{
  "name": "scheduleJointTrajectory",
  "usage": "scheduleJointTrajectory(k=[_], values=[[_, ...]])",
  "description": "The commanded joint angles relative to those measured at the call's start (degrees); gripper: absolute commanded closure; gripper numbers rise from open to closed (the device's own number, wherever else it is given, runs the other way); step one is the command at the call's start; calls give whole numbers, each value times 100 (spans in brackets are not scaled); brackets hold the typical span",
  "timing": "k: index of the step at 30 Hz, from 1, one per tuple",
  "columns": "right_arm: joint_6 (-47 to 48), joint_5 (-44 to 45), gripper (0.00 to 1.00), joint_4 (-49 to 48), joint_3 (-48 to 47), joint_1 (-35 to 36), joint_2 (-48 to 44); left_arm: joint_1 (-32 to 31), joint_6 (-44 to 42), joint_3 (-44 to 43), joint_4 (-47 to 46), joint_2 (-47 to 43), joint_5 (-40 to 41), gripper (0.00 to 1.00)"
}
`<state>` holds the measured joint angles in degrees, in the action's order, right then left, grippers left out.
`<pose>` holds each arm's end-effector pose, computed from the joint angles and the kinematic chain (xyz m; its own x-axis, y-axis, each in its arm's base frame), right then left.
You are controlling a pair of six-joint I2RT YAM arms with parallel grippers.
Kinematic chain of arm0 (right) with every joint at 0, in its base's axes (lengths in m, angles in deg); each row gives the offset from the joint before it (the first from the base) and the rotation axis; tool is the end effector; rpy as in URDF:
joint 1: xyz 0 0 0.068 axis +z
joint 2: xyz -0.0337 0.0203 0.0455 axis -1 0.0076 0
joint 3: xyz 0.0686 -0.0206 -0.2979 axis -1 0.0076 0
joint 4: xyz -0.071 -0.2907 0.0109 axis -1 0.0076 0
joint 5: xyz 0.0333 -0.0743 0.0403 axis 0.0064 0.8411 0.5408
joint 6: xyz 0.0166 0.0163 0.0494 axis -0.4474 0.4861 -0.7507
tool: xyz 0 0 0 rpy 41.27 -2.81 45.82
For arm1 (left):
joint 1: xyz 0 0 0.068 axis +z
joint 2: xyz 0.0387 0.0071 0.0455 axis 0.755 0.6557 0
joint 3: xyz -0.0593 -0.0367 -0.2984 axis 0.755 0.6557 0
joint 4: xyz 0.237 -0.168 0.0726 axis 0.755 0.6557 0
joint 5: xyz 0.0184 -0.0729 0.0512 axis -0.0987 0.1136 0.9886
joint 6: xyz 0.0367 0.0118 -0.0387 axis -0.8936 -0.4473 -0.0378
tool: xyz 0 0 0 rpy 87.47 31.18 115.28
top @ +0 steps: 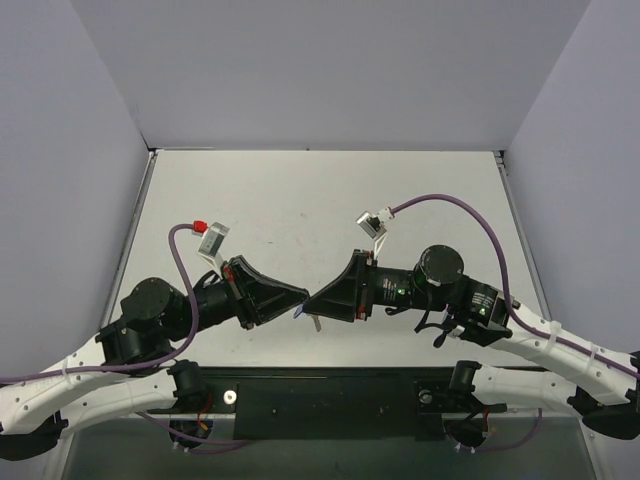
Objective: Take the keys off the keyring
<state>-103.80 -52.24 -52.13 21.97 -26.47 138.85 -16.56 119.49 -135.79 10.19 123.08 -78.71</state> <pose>0.0862 0.2047 0.4623 -0.7289 0.1598 -0.6657 -0.6845 -0.1508 0.7132 0.0576 -0.1320 0.4401 -0.6887 -0.3943 -0.6085 0.6333 0.0816 -0.7696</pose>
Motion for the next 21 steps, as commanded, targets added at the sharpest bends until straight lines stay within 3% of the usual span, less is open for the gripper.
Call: scheduleJointTrajectory(k=[1,8,21], values=[[-113,91,69,-535,109,37,55,-25,-72,-181,-293,20,-36,100],[-183,100,68,-676,214,37,38,-16,-134,-234,-171,-24,104,100],[-262,179,81,-860,461,89,-94,-25,-151,-111,-73,-174,272,100]])
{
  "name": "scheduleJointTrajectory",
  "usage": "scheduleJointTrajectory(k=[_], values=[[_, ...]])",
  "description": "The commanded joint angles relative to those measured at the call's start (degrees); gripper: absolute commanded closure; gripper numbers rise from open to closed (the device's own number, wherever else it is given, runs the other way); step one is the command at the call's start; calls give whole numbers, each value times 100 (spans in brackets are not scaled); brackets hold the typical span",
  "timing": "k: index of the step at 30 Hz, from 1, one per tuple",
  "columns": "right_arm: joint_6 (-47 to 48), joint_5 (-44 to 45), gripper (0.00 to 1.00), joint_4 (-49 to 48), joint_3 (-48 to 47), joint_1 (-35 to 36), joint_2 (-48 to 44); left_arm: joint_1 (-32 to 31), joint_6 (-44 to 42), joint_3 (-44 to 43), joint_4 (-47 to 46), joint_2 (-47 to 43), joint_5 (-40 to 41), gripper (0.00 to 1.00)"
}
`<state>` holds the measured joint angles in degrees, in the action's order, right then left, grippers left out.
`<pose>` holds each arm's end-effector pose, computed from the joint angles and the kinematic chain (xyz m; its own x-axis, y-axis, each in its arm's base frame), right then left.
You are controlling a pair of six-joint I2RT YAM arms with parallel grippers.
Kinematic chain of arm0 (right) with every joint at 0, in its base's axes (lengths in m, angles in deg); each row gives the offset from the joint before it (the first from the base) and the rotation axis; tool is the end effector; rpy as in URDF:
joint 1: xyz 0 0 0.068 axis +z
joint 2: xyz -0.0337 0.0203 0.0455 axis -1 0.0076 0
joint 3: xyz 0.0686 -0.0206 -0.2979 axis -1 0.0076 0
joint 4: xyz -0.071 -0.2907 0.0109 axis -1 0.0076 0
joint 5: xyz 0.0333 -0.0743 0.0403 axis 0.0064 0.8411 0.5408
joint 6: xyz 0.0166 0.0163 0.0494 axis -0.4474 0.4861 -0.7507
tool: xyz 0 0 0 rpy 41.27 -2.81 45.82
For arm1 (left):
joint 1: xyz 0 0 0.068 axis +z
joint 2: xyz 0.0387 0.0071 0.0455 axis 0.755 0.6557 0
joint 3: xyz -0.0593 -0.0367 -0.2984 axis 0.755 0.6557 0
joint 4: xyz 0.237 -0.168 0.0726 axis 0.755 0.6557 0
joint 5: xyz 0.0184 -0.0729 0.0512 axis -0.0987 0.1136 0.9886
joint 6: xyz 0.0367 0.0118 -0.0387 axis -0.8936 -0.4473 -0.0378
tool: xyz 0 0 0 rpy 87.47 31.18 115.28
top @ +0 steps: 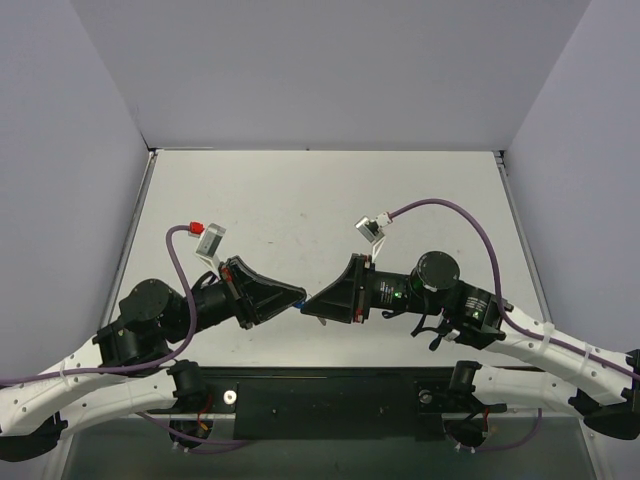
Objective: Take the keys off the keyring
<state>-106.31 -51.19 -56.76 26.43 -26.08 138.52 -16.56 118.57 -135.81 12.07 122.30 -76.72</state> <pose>0.0872 0.2087 0.4420 -0.7565 0.1676 -0.6322 -0.6536 -0.1578 0.7402 0.0572 -0.1280 0.4383 -0.6732 -0.4071 -0.6174 0.6303 0.1208 -0.7669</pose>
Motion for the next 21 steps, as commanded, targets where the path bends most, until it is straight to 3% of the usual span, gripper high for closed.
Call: scheduleJointTrajectory(k=[1,6,21], values=[[-2,74,85,-397,-12,50,-35,-25,-68,-118,-262,-86,73,100],[33,39,100,-327,-82,50,0,-25,-95,-118,-183,-95,82,100],[306,30,100,455,-354,59,-70,-25,-727,-733,836,150,-261,100]])
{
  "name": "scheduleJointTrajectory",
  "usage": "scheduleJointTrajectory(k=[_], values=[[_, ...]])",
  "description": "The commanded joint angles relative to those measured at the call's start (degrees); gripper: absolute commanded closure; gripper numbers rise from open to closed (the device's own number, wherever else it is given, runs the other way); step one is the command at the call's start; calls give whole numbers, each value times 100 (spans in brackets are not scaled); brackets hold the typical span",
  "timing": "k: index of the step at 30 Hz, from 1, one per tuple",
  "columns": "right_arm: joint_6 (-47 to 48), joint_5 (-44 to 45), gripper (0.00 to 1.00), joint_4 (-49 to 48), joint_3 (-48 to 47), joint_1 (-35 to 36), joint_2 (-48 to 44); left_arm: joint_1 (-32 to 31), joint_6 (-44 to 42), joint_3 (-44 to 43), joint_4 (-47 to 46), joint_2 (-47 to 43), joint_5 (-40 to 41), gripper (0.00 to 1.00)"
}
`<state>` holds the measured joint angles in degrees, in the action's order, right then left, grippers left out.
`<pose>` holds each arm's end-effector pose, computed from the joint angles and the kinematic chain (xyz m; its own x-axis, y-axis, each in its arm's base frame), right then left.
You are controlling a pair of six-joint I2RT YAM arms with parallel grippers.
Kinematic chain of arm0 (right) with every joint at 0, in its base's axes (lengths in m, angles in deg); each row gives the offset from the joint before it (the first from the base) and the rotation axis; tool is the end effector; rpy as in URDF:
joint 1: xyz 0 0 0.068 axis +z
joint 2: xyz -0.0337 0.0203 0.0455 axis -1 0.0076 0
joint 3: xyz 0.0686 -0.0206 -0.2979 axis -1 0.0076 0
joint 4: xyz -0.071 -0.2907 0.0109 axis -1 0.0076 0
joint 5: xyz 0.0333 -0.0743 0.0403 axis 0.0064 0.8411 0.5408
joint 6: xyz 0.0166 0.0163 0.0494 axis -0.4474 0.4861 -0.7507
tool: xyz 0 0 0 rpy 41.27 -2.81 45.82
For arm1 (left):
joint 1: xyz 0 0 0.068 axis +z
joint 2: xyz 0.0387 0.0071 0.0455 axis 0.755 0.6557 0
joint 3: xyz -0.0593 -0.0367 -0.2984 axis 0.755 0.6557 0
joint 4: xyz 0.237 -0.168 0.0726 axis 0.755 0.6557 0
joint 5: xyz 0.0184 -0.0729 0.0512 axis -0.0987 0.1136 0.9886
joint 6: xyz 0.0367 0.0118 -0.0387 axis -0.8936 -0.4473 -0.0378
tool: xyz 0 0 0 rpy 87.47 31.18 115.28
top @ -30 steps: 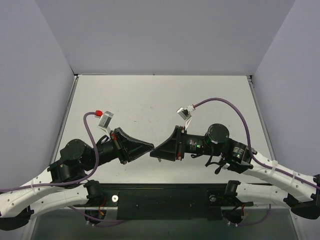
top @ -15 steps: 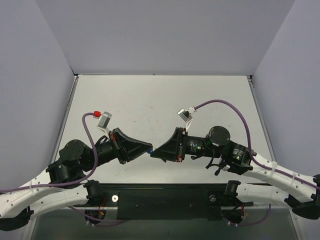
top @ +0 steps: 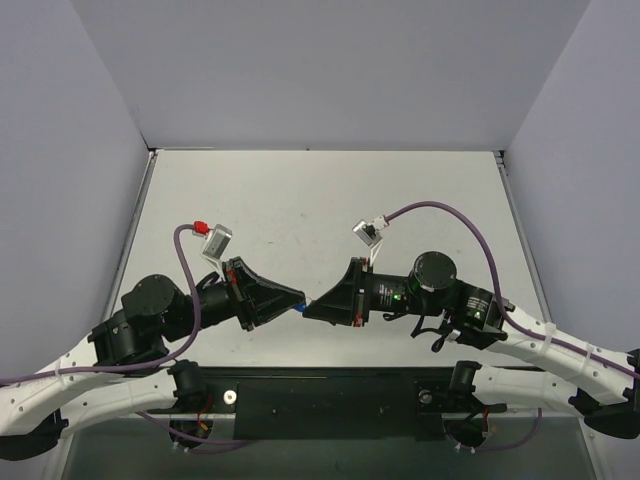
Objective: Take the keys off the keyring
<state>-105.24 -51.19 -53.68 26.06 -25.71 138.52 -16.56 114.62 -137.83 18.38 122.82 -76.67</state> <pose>0.0862 0.2099 0.4389 -0.7586 0.1384 -0.6367 -0.6512 -0.1276 0.7481 0.0568 -0.1272 0.4380 -0.6512 -0.3470 -0.6749 0.6497 0.2047 -0.7321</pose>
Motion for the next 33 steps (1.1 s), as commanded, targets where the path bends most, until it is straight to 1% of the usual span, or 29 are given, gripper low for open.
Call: scheduleJointTrajectory(k=[1,8,12,16,22,33], values=[[225,21,100,173,-361,22,-70,-25,-402,-593,327,134,-361,100],[295,-14,100,419,-572,22,79,-25,-710,-936,881,432,-713,100],[365,-32,100,516,-669,22,141,-25,-885,-1252,1198,740,-1055,100],[374,-49,100,516,-704,22,185,-25,-956,-1402,1417,1004,-1127,100],[383,-67,100,490,-660,22,176,-25,-965,-1490,1585,1197,-1118,100],[366,-84,100,349,-546,22,71,-25,-930,-1552,1532,1320,-1214,100]])
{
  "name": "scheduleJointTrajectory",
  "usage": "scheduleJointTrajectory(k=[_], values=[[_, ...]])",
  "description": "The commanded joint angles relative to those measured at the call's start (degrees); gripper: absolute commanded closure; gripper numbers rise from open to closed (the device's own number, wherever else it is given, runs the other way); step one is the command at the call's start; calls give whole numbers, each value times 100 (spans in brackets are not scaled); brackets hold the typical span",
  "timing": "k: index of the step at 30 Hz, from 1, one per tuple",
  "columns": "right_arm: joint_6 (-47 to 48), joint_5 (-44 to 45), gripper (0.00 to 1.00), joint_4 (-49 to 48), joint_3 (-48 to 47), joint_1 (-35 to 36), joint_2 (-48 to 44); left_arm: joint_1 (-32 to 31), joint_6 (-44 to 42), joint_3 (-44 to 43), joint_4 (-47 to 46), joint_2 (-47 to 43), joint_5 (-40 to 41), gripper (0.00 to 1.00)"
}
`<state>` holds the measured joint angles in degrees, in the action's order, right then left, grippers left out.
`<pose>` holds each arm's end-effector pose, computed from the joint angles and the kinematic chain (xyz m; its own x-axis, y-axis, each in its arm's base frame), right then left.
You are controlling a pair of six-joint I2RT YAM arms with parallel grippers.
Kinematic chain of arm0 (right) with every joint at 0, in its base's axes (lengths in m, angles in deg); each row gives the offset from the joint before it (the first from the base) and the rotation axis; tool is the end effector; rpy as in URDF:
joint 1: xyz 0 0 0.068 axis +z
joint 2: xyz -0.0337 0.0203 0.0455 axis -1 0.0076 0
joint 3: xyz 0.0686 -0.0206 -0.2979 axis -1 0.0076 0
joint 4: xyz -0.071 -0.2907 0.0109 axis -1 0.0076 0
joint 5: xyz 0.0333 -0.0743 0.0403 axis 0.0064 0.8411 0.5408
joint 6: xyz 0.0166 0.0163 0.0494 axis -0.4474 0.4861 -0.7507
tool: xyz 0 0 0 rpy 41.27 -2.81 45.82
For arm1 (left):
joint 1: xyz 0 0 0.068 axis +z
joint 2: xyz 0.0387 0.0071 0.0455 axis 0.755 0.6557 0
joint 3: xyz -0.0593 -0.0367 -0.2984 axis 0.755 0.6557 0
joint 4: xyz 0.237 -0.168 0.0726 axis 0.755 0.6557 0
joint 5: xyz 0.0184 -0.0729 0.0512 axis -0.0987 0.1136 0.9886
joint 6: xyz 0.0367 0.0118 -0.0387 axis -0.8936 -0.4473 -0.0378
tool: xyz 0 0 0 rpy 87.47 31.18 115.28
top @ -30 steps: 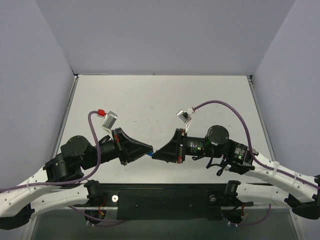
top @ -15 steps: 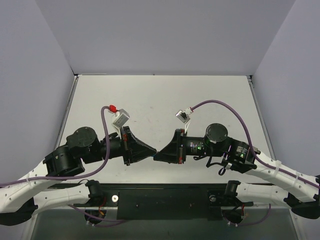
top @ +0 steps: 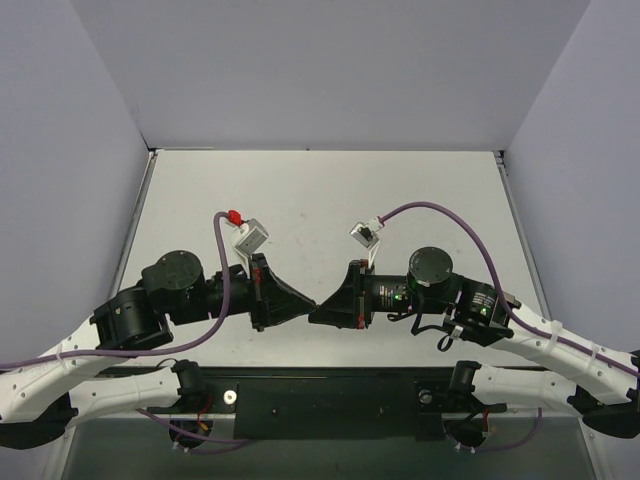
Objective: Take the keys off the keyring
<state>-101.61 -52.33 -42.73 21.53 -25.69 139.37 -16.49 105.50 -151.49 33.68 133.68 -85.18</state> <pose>0.0856 0.2105 0.4461 -0.7536 0.0543 -0.6551 -0.6573 -0.0481 0.7521 0.0638 -0.1552 0.4693 -0.6401 -0.0691 -0.7652 0.7259 0.2717 -0.6318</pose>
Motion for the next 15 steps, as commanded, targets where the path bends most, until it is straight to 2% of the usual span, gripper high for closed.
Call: scheduleJointTrajectory(k=[1,15], values=[[-6,21,100,-737,-111,20,-6,-31,-36,-177,29,251,-364,100],[495,-182,100,-69,-823,2,134,-181,-44,-89,73,489,-751,100]])
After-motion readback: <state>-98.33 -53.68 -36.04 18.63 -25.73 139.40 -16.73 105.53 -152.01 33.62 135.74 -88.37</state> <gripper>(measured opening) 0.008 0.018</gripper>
